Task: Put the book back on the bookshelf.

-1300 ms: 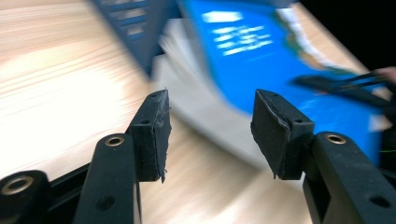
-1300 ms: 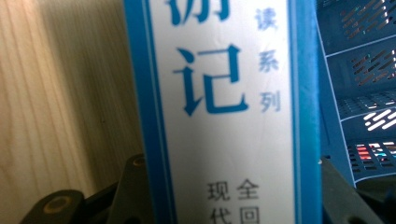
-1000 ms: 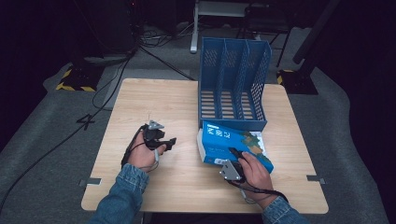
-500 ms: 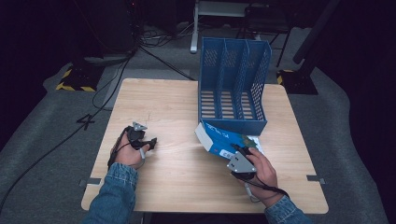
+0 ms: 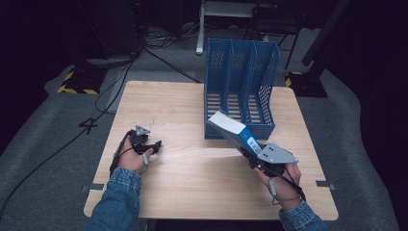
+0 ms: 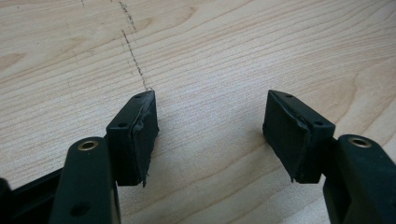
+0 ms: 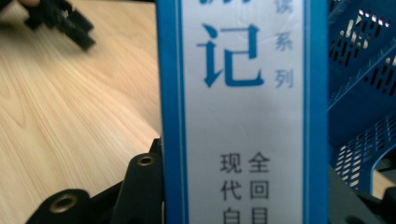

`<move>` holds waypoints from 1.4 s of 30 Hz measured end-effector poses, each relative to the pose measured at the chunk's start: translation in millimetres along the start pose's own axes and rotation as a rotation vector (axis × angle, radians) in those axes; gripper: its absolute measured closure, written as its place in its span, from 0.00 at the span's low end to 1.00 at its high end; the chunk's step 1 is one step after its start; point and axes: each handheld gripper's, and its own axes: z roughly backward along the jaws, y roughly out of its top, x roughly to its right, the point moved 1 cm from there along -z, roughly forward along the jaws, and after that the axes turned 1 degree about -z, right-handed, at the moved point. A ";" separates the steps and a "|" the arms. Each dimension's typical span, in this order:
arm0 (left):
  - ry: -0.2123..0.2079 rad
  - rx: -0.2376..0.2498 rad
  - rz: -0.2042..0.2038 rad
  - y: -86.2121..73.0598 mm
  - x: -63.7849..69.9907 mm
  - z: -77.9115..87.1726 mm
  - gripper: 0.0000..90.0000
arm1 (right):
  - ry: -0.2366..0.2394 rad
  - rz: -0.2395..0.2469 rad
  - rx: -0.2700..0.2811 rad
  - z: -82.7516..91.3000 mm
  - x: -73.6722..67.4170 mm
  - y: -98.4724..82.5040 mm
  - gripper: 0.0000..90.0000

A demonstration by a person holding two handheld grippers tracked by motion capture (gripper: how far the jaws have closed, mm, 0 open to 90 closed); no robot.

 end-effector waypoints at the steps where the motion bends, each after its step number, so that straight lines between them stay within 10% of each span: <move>1: 0.000 0.000 0.000 0.0 0.0 0.0 0.40 | 0.000 0.000 0.000 0.0 0.0 0.0 0.69; 20: 0.000 0.004 0.026 2.8 -1.4 -2.6 0.40 | 0.129 -0.361 0.191 26.0 43.2 -1.9 0.69; 42: 0.007 0.006 0.025 2.9 -0.8 -3.1 0.40 | 0.074 -0.456 0.375 36.2 77.5 3.9 0.69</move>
